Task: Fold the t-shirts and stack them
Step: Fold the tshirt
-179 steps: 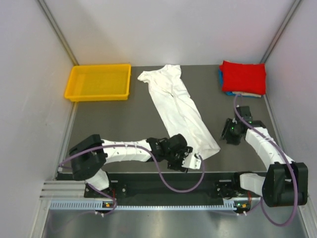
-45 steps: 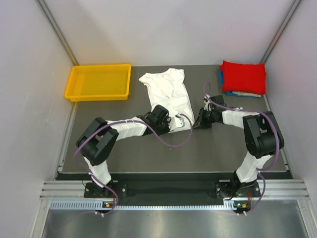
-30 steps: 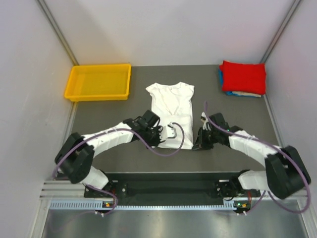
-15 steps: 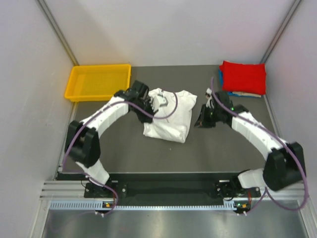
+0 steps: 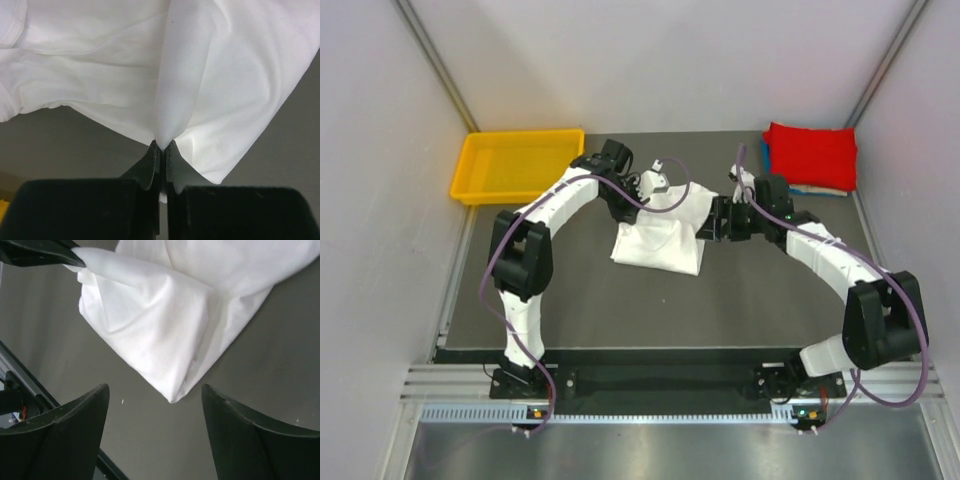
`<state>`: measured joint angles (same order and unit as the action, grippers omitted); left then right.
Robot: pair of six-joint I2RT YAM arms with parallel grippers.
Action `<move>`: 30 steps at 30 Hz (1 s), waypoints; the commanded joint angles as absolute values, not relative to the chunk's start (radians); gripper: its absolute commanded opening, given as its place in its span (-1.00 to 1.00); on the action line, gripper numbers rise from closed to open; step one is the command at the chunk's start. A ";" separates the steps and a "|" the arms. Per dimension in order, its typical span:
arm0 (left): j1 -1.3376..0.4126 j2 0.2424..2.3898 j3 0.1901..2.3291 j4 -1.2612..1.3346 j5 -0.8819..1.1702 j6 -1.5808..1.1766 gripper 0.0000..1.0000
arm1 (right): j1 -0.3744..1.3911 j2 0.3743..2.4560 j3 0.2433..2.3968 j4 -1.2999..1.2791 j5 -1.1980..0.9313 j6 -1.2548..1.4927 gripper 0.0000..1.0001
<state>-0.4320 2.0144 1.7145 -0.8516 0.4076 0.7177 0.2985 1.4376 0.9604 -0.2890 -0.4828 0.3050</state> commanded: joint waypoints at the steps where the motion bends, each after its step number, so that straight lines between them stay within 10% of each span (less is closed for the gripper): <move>1: -0.434 1.977 1.706 -0.850 0.442 0.765 -1.00 | 0.279 1.416 0.928 -0.020 -0.598 0.200 0.50; 19: -0.434 2.020 1.690 -0.833 0.423 0.772 -1.00 | 0.304 1.974 1.244 0.031 -0.636 0.218 0.23; 21: -0.434 2.023 1.690 -0.834 0.420 0.772 -1.00 | 0.302 1.994 1.246 0.049 -0.676 0.241 0.07; 25: -0.434 2.029 1.697 -0.825 0.405 0.764 -1.00 | 0.302 1.988 1.224 0.095 -0.752 0.294 -0.93; 30: -0.434 2.049 1.736 -0.802 0.350 0.698 -1.00 | 0.291 1.861 1.160 0.152 -0.648 0.350 -1.00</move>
